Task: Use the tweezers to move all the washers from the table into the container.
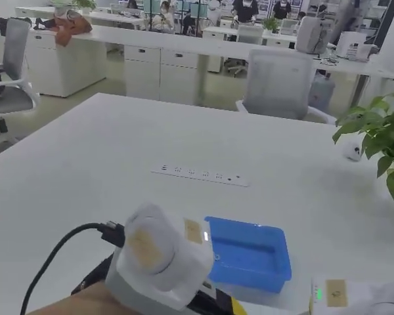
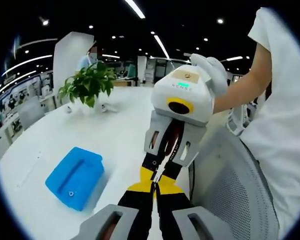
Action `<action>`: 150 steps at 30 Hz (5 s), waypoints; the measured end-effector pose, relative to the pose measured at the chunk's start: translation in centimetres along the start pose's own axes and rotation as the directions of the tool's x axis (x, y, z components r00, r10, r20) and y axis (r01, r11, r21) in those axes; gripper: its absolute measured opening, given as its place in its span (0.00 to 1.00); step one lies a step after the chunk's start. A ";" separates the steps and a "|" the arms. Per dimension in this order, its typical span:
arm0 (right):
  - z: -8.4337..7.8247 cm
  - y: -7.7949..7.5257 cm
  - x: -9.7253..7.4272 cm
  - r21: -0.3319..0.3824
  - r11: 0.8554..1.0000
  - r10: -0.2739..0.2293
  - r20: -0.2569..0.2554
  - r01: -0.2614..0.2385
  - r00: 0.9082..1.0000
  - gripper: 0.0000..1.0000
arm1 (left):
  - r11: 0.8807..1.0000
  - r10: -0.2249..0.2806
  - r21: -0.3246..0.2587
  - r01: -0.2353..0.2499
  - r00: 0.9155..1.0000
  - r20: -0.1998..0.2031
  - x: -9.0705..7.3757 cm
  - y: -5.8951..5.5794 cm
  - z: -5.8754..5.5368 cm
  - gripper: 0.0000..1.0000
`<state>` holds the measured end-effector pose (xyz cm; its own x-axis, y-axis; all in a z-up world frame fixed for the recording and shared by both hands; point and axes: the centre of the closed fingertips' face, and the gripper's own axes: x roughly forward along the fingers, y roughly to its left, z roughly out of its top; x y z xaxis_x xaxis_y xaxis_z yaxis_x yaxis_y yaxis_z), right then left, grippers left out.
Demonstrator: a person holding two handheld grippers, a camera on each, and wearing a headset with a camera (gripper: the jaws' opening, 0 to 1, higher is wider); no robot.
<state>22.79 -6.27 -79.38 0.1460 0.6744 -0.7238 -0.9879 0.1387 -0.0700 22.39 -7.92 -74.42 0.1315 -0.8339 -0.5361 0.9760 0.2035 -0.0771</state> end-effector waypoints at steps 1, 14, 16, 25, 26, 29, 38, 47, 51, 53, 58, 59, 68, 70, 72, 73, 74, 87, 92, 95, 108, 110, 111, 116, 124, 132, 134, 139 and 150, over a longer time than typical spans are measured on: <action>-0.2 -0.2 0.0 -0.006 1.000 -0.007 -0.008 0.007 1.000 0.01 | 1.000 0.011 0.014 -0.011 1.000 -0.008 0.1 0.2 -0.1 0.00; -1.9 -2.7 1.4 0.028 0.994 -0.103 -0.056 0.105 0.993 0.01 | 0.991 0.102 0.106 -0.087 0.984 -0.149 1.9 2.5 -3.3 0.00; -1.8 -3.1 1.5 0.039 0.993 -0.111 -0.033 0.113 0.993 0.01 | 0.992 0.104 0.083 -0.092 0.983 -0.151 1.9 2.6 -3.6 0.00; -1.4 -2.5 2.1 -0.052 0.995 -0.086 -0.055 0.083 0.995 0.01 | 0.985 0.155 0.093 -0.145 0.982 -0.113 1.0 3.1 -2.8 0.01; -1.4 -2.5 2.1 -0.056 0.995 -0.084 -0.056 0.081 0.995 0.01 | 0.987 0.145 0.086 -0.136 0.983 -0.114 0.9 3.1 -2.8 0.03; -1.3 -2.3 2.3 -0.081 0.995 -0.071 -0.061 0.066 0.996 0.01 | 0.987 0.143 0.090 -0.133 0.983 -0.114 0.8 3.0 -2.8 0.09; -1.0 -1.3 3.2 -0.134 0.991 -0.035 -0.073 0.025 0.997 0.01 | 0.985 0.123 0.140 -0.102 0.981 -0.149 1.7 2.4 -3.7 0.00; -1.9 -1.2 3.7 -0.155 0.987 -0.059 -0.115 0.041 0.992 0.02 | 0.974 0.116 0.214 -0.072 0.973 -0.201 2.1 2.2 -5.0 0.00; -2.5 -1.4 3.5 -0.136 0.988 -0.091 -0.123 0.074 0.988 0.04 | 0.975 0.102 0.213 -0.056 0.972 -0.211 2.6 2.5 -5.4 0.00; -2.8 -1.6 3.3 -0.101 0.990 -0.106 -0.119 0.094 0.987 0.07 | 0.975 0.100 0.216 -0.051 0.970 -0.222 2.8 2.7 -5.8 0.00; -3.8 -1.9 2.1 -0.025 0.988 -0.156 -0.123 0.154 0.980 0.09 | 0.977 0.097 0.206 -0.046 0.965 -0.245 3.2 3.2 -7.0 0.00; -3.9 -1.9 1.6 0.010 0.985 -0.171 -0.111 0.173 0.979 0.09 | 0.977 0.098 0.206 -0.045 0.962 -0.255 3.3 3.3 -7.4 0.00; -5.6 -1.4 -2.2 0.250 0.918 -0.295 -0.094 0.309 0.951 0.11 | 0.984 0.110 0.166 -0.057 0.940 -0.324 4.4 4.4 -10.3 0.00; -5.6 -1.4 -2.9 0.302 0.897 -0.312 -0.082 0.322 0.946 0.11 | 0.985 0.112 0.158 -0.063 0.939 -0.324 4.4 4.6 -10.2 0.00; -5.5 -1.4 -3.7 0.353 0.875 -0.329 -0.065 0.330 0.942 0.11 | 0.986 0.111 0.156 -0.062 0.938 -0.329 4.5 4.5 -10.1 0.00; -5.4 -1.5 -4.1 0.370 0.865 -0.343 -0.059 0.340 0.937 0.12 | 0.986 0.110 0.156 -0.060 0.937 -0.330 4.4 4.5 -10.1 0.00; -5.2 -1.6 -4.5 0.391 0.854 -0.356 -0.043 0.344 0.933 0.12 | 0.986 0.111 0.155 -0.062 0.937 -0.331 4.4 4.5 -10.0 0.00; -6.5 -1.5 -0.4 0.257 0.932 -0.231 -0.116 0.254 0.966 0.13 | 0.980 0.174 0.154 -0.130 0.932 -0.318 4.4 4.5 -10.5 0.04; -6.9 -2.1 1.0 0.222 0.949 -0.196 -0.136 0.223 0.971 0.13 | 0.982 0.159 0.151 -0.114 0.931 -0.329 4.4 4.5 -11.0 0.10; -6.9 -2.2 1.6 0.181 0.963 -0.173 -0.144 0.198 0.974 0.12 | 0.981 0.149 0.171 -0.093 0.925 -0.350 4.5 4.5 -11.6 0.10; -7.7 -2.3 3.3 0.062 0.991 -0.105 -0.186 0.119 0.977 0.07 | 0.981 0.133 0.184 -0.068 0.919 -0.372 4.5 4.9 -12.4 0.05; -7.9 -2.3 3.6 0.040 0.993 -0.098 -0.192 0.107 0.976 0.04 | 0.982 0.130 0.177 -0.068 0.920 -0.369 4.5 5.0 -12.4 0.06; -8.1 -2.2 3.8 0.023 0.995 -0.089 -0.205 0.096 0.975 0.03 | 0.982 0.129 0.174 -0.068 0.921 -0.368 4.5 5.0 -12.4 0.06; -7.9 -1.9 4.0 0.000 0.999 -0.036 -0.196 0.037 0.980 0.01 | 0.975 0.151 0.211 -0.074 0.914 -0.377 4.4 5.3 -12.4 0.07; -7.5 -1.3 3.8 0.126 0.987 0.116 -0.117 -0.101 0.986 0.01 | 0.973 0.120 0.230 -0.035 0.922 -0.367 4.6 5.0 -12.4 0.06; -8.0 -1.4 3.7 0.315 0.929 0.216 -0.030 -0.196 0.976 0.01 | 0.971 0.092 0.239 -0.002 0.926 -0.367 4.8 4.9 -12.3 0.03; -8.0 -1.5 3.7 0.315 0.930 0.212 -0.031 -0.192 0.977 0.01 | 0.976 0.087 0.217 -0.006 0.928 -0.363 4.9 5.0 -12.2 0.03; -7.9 -1.8 3.8 0.348 0.927 0.172 -0.057 -0.142 0.983 0.02 | 0.984 0.059 0.175 0.011 0.919 -0.390 4.9 5.1 -12.3 0.03; -6.4 -3.3 1.8 0.345 0.939 0.024 -0.034 -0.011 0.999 0.04 | 0.994 -0.020 0.088 0.069 0.887 -0.462 4.8 4.8 -12.4 0.01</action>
<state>26.01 -10.15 -84.84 0.1208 0.6528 -0.7479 -0.9104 0.3732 0.1787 25.56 -4.63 -87.76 0.0168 -0.5064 -0.8621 0.9943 0.0996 -0.0392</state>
